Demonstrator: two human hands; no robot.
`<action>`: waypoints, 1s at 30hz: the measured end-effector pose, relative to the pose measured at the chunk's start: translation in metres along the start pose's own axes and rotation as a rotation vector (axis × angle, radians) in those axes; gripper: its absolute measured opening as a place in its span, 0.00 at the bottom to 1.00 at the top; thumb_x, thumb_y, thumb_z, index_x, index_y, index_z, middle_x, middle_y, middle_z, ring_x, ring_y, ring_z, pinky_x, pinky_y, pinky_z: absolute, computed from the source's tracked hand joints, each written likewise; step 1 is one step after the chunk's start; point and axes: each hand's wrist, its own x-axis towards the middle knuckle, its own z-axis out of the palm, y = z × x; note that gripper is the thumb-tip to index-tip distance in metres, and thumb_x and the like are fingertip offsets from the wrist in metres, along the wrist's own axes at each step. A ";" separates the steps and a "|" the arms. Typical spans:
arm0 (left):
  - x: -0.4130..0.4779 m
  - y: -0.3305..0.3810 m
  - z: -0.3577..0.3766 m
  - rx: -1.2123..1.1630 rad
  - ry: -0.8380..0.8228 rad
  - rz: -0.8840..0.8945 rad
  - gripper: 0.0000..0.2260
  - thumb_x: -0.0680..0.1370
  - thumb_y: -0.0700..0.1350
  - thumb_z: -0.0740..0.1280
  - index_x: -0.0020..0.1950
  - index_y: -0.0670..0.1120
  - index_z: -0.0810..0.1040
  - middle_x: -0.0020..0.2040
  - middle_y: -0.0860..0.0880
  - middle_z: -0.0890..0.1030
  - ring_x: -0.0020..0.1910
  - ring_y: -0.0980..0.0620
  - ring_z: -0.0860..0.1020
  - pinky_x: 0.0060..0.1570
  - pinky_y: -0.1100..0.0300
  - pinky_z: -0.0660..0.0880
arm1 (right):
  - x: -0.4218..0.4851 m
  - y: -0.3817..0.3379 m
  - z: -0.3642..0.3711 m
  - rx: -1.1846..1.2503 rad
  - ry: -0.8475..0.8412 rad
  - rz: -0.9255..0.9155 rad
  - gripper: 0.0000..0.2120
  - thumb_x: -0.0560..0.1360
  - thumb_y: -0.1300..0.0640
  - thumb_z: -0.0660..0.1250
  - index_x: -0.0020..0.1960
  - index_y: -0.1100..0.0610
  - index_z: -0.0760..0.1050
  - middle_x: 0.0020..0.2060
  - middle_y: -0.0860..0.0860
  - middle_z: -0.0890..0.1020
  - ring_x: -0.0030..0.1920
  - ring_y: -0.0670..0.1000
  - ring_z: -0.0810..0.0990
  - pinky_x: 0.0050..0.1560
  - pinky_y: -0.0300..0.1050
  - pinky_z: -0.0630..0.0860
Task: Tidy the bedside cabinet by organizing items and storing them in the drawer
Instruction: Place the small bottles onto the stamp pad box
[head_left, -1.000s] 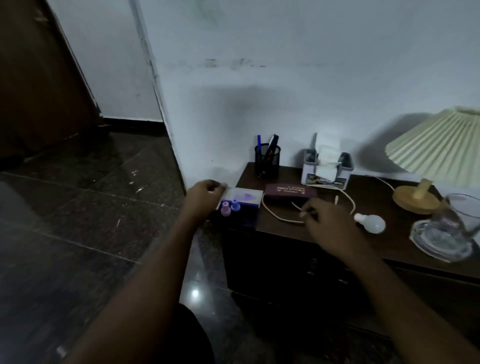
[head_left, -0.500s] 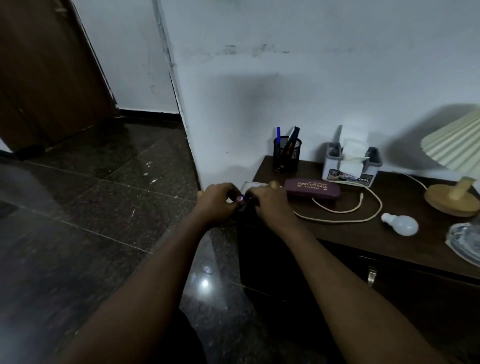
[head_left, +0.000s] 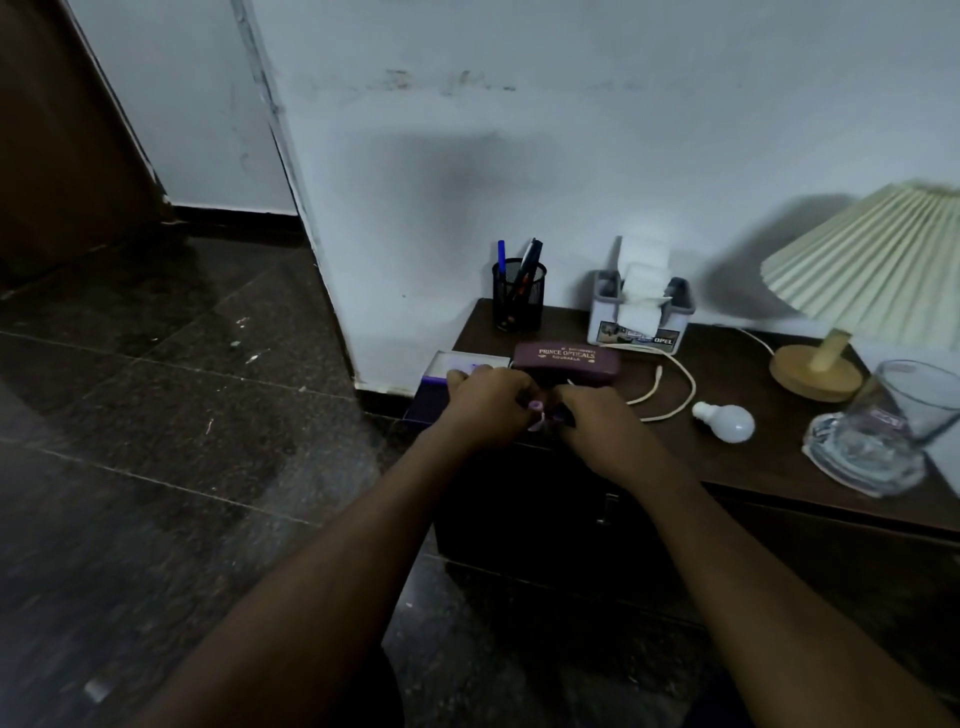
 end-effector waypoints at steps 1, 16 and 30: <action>0.002 -0.001 0.000 0.011 -0.009 0.010 0.09 0.77 0.57 0.70 0.56 0.60 0.84 0.53 0.55 0.85 0.64 0.47 0.76 0.57 0.48 0.60 | -0.001 0.001 0.002 0.003 -0.006 0.002 0.06 0.76 0.59 0.70 0.53 0.56 0.80 0.50 0.58 0.85 0.51 0.62 0.83 0.45 0.50 0.75; 0.014 -0.105 -0.027 -1.126 0.190 -0.793 0.11 0.78 0.32 0.64 0.58 0.32 0.80 0.51 0.35 0.81 0.42 0.38 0.82 0.34 0.50 0.81 | 0.049 -0.041 0.022 -0.187 0.028 0.031 0.12 0.82 0.49 0.58 0.64 0.49 0.70 0.58 0.54 0.83 0.67 0.60 0.69 0.68 0.65 0.57; -0.014 -0.119 -0.032 -1.366 0.030 -0.743 0.16 0.82 0.32 0.56 0.47 0.47 0.80 0.40 0.48 0.81 0.36 0.52 0.78 0.32 0.60 0.76 | 0.028 -0.054 0.030 -0.380 -0.031 -0.060 0.37 0.72 0.39 0.74 0.70 0.57 0.62 0.56 0.57 0.84 0.70 0.62 0.69 0.72 0.68 0.53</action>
